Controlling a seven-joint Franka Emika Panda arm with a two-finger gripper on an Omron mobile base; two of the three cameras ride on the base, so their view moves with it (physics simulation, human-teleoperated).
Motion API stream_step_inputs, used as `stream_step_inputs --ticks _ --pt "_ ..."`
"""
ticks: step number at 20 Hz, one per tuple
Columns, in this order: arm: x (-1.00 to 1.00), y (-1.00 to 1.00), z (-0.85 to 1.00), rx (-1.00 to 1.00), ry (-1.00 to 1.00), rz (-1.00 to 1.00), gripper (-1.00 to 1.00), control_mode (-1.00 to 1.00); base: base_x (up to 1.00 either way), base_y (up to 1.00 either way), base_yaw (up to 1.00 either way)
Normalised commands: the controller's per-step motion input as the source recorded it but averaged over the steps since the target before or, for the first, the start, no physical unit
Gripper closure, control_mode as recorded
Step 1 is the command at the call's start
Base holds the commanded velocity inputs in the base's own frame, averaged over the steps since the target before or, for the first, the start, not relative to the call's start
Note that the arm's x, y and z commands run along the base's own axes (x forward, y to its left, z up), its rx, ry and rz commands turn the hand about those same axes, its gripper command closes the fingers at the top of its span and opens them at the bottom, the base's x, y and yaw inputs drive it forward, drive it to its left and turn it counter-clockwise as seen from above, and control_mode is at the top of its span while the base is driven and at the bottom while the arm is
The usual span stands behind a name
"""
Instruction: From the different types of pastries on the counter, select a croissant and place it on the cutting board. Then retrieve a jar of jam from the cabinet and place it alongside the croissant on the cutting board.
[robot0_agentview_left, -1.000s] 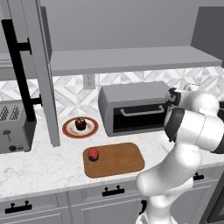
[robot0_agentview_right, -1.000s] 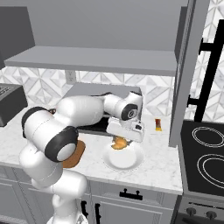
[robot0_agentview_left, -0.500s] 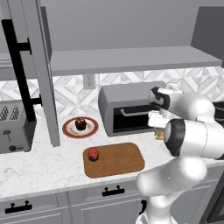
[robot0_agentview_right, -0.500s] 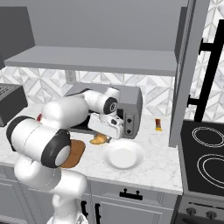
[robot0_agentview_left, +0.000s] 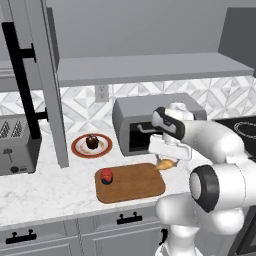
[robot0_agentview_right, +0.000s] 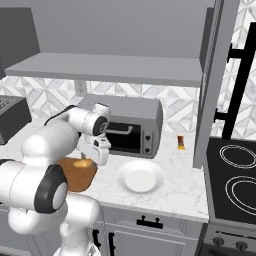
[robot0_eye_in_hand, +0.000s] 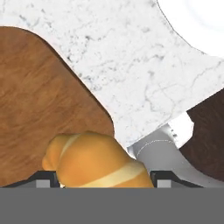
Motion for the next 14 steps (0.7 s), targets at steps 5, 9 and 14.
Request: stream_step_inputs --ticks 5,9,14 --pt "0.1 0.22 -0.04 -0.01 0.0 -0.05 1.0 -1.0 0.0 0.0 0.0" --pt "0.11 0.75 0.0 0.0 0.0 -0.14 1.0 -1.0 0.0 0.0 0.0" --pt "-0.06 0.44 -0.08 0.0 -0.01 -0.03 1.0 -1.0 0.0 0.0 0.0"
